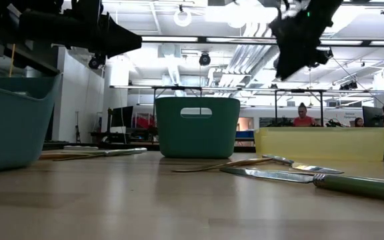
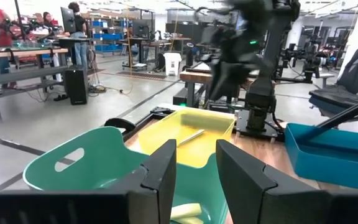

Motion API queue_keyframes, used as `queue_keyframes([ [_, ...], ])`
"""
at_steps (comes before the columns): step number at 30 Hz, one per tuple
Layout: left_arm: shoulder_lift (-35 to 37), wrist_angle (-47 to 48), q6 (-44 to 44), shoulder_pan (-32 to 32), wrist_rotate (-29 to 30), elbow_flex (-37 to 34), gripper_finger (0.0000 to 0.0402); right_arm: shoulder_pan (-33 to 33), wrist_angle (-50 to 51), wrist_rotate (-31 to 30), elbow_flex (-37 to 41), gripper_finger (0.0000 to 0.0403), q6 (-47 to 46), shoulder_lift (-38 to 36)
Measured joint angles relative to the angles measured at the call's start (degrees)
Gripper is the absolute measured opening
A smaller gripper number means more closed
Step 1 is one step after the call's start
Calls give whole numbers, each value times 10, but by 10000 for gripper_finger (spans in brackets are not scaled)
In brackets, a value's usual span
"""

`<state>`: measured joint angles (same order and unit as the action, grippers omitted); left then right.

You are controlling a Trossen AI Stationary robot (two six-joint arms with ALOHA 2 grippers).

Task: Sort silverware by color (type)
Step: Put the blue patterned knife into the yellow bin

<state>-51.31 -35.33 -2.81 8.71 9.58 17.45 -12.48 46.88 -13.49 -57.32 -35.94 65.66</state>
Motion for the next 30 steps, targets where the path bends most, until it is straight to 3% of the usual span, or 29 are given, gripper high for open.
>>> queue_keyframes([
  [7, 0, 12, 0, 0, 0, 0, 108, 169, -103, -27, 0, 101, -118, 79],
  [12, 0, 17, 0, 0, 0, 0, 108, 232, -203, -55, 0, 101, -161, 154],
  [17, 0, 22, 0, 0, 0, 0, 108, 244, -255, 20, 0, 101, -206, 201],
  [22, 0, 22, 0, 0, 0, 0, 108, 228, -225, 87, 0, 101, -223, 221],
  [25, 0, 22, 0, 0, 0, 0, 108, 218, -158, 65, 0, 101, -279, 226],
  [30, 0, 22, 0, 0, 0, 0, 108, 205, -60, -29, 1, 101, -360, 245],
])
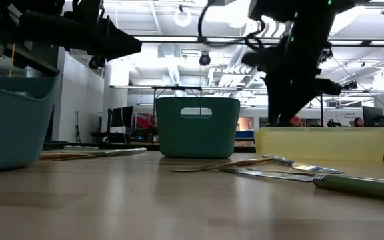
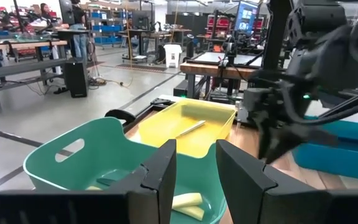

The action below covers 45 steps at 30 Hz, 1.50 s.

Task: Sort silverware by color (type)
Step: Put the blue patterned knife into the yellow bin

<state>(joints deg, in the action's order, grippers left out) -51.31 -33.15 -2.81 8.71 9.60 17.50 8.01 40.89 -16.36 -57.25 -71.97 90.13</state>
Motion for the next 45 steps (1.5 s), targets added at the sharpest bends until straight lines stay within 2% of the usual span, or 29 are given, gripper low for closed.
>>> queue_keyframes([
  [8, 0, -1, 0, 0, 0, 0, 108, -24, -19, -55, 0, 101, -14, 81],
  [14, 0, 2, 0, 0, 0, 0, 108, -36, -37, -73, 0, 101, -17, 115],
  [27, 0, 3, 5, 0, 0, 0, 108, -36, -52, -106, 0, 101, -17, 118],
  [45, 0, 3, 5, 0, 0, 0, 108, -33, -56, -102, -2, 101, -28, 158],
])
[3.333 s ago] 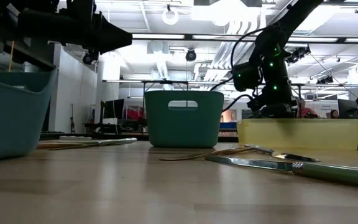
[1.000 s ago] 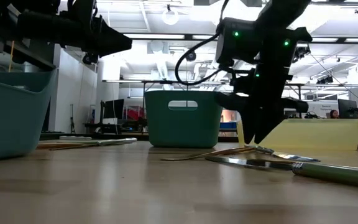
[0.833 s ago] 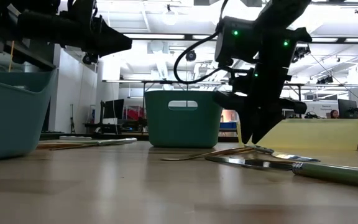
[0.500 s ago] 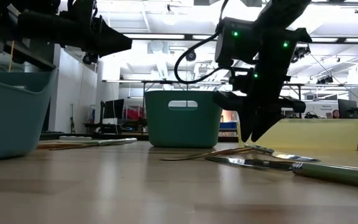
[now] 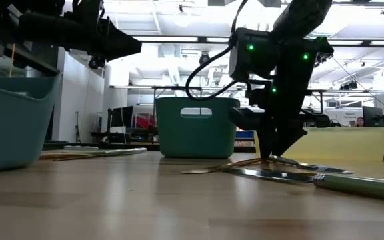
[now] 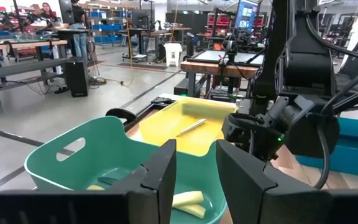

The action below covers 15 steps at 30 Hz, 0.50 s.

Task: Sort silverware by color (type)
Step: Put the blue patterned knife into the yellow bin

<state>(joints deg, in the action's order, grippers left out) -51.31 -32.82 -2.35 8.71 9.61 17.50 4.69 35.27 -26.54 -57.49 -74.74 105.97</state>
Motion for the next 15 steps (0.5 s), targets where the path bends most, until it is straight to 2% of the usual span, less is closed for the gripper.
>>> queue_keyframes([
  [4, 0, 0, 0, 0, 0, 0, 108, 0, -1, 0, 0, 90, 1, 0],
  [9, 0, 0, 0, 0, 0, 0, 108, 0, -1, 0, 1, 41, 7, 1],
  [15, 0, 0, 0, 0, 0, 0, 108, 0, 0, 0, 1, 38, 12, 1],
])
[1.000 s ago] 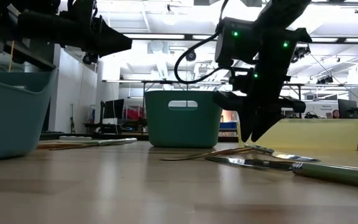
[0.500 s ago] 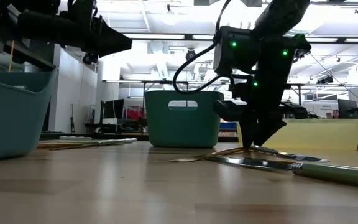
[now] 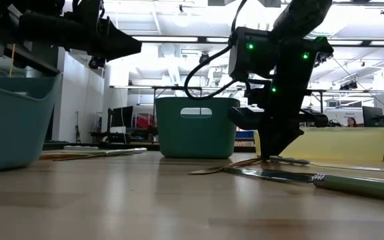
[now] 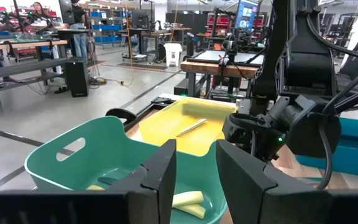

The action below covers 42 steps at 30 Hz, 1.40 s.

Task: Sort silverware by color (type)
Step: Put the blue patterned knife into the yellow bin

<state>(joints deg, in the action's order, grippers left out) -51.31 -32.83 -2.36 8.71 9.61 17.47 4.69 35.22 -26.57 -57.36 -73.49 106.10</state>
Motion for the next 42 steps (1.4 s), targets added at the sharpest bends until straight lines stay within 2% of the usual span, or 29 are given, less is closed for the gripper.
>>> queue_keyframes([
  [18, 0, 0, 0, 0, 0, 0, 108, 10, 9, 7, 2, 38, 5, -13],
  [27, 0, 0, 0, 0, 0, 0, 108, 29, 30, 11, 3, 38, 38, -84],
  [32, 0, 0, 0, 0, 0, 0, 108, 44, 12, 29, 3, 38, 94, -137],
  [42, 0, 0, -6, 0, -1, 0, 108, 115, -43, 29, 2, 38, 168, -232],
])
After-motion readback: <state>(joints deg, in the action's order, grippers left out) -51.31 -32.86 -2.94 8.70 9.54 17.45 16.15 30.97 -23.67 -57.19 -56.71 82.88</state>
